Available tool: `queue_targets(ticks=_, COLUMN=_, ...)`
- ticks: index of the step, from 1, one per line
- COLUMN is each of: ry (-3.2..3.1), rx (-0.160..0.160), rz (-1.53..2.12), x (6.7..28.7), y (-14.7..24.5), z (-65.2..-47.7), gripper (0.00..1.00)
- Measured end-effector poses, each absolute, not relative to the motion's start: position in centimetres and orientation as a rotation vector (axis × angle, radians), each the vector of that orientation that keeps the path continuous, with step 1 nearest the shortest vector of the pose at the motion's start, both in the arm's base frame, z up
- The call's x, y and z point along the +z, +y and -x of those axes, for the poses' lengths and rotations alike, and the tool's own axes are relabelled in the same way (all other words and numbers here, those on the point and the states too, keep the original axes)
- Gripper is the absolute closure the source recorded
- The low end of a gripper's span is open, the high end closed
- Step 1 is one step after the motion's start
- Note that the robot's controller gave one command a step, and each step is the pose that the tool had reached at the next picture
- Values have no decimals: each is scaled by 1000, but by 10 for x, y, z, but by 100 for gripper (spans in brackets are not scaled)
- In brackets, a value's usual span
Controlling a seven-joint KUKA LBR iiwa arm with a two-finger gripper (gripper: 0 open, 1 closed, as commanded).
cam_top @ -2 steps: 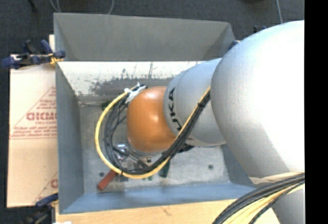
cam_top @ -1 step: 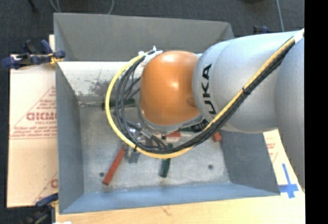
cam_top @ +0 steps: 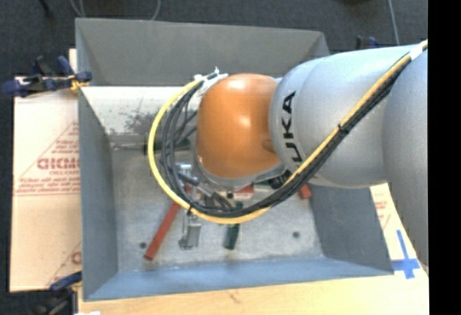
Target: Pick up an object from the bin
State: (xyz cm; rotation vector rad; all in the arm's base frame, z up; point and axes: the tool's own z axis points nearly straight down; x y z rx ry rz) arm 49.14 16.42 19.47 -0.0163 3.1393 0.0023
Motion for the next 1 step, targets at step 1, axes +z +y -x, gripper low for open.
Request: queue_targets(ticks=1, ry=3097, rx=-1, rz=540, x=67, y=185, z=-514, gripper=0)
